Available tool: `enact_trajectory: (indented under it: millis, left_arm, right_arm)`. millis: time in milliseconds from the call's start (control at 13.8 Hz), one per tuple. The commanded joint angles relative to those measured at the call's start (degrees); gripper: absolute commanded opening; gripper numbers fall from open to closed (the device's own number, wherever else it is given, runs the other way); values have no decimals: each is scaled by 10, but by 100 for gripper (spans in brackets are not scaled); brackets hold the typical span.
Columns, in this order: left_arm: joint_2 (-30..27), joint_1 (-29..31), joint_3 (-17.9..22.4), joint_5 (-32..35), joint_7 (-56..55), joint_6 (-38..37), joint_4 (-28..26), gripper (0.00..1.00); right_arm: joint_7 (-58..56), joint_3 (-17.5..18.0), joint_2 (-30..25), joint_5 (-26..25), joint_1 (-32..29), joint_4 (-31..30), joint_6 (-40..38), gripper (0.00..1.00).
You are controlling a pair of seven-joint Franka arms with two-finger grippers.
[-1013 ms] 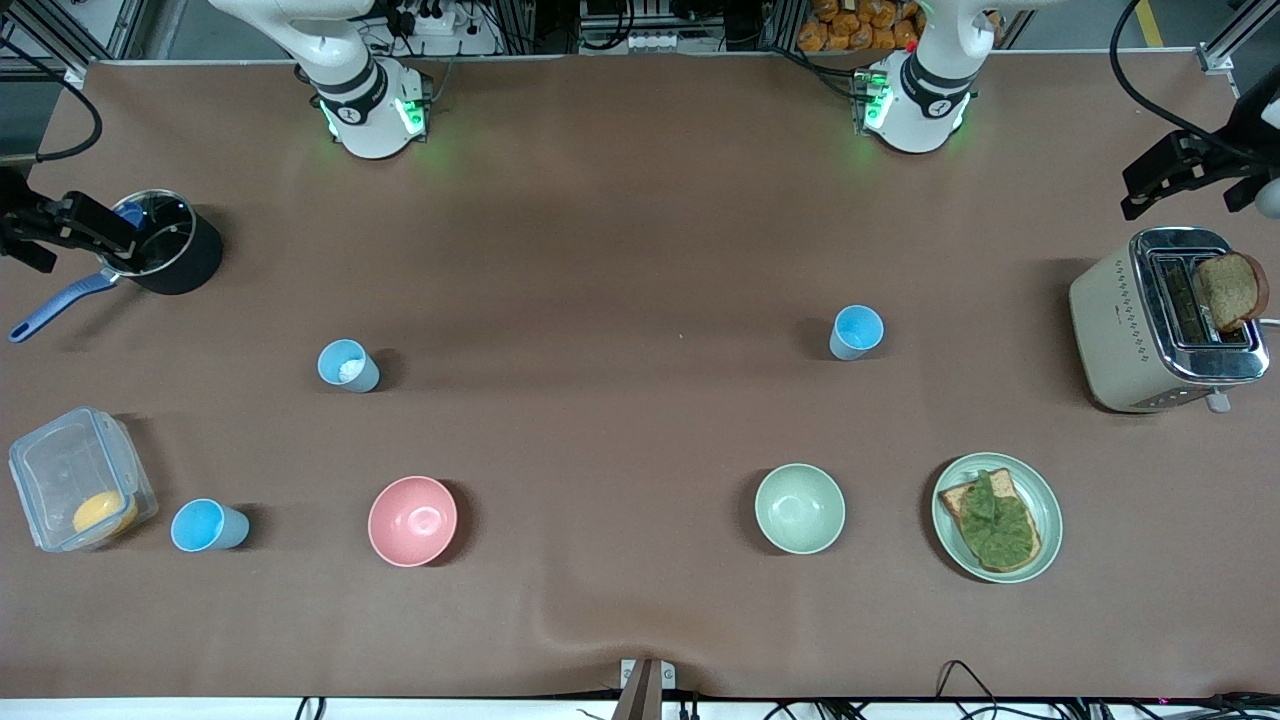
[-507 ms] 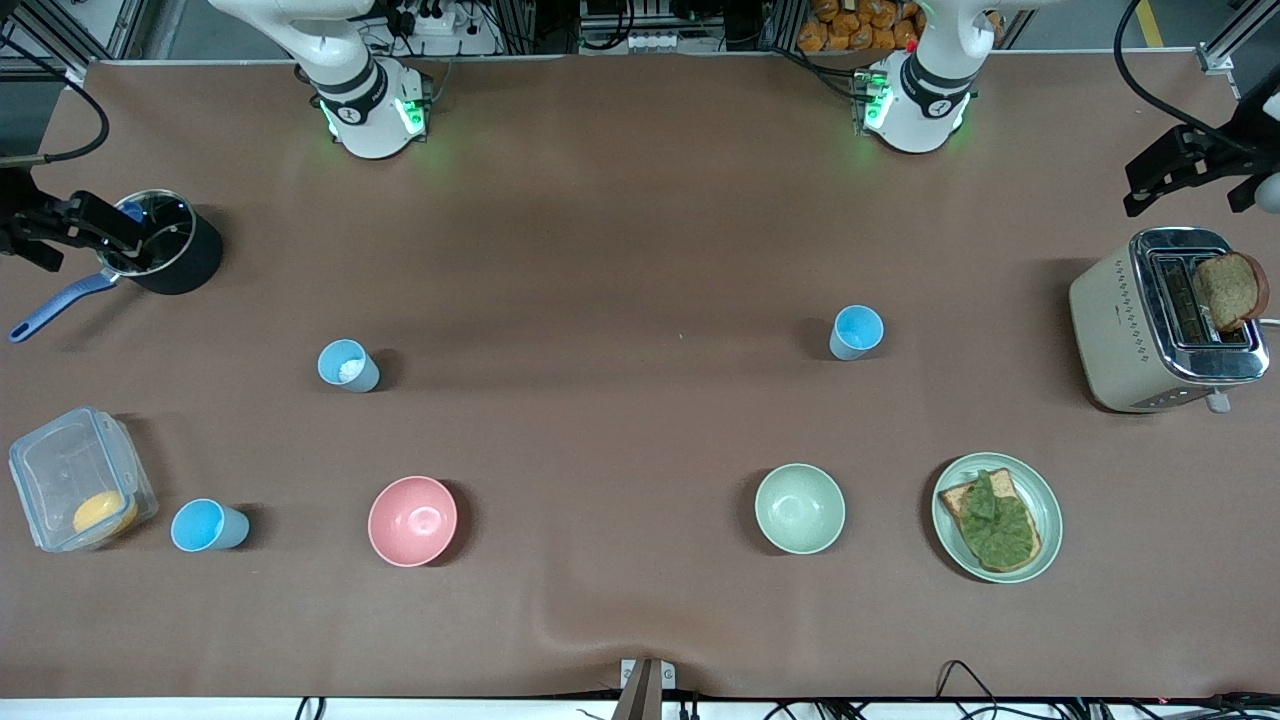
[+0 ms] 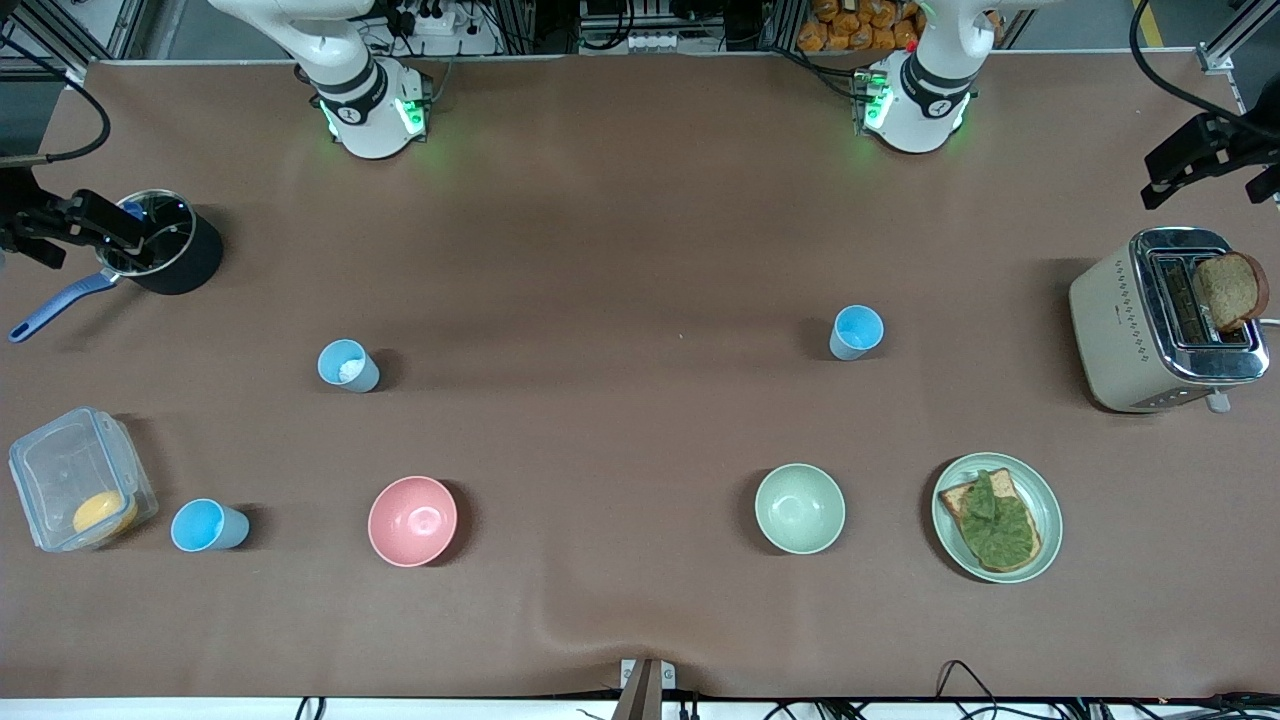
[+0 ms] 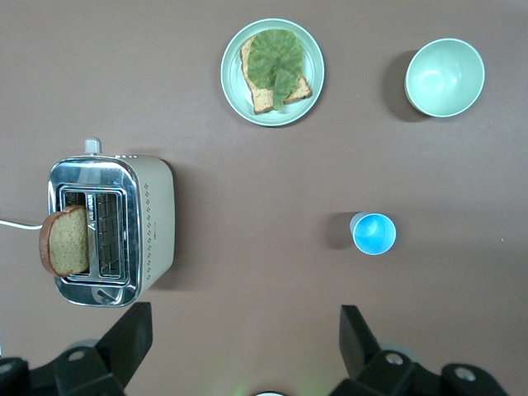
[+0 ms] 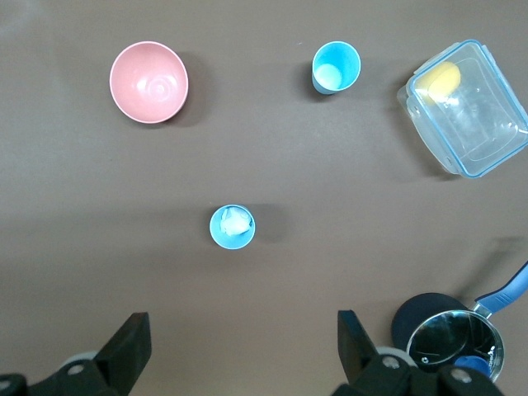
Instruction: Stack blue cups with both arms
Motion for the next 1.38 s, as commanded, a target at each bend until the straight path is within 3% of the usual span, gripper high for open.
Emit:
enact_trajectory:
  millis: [0,1303]
  left_arm:
    - [-11,9,4,-18,11,-4,0,100]
    - [8,2,1,-52,-17,-14,-3,100]
  right_arm:
    - [-3,-4,5,2,2,12,-8,100]
    - [-6,-3,5,-2,16,9,-27,100]
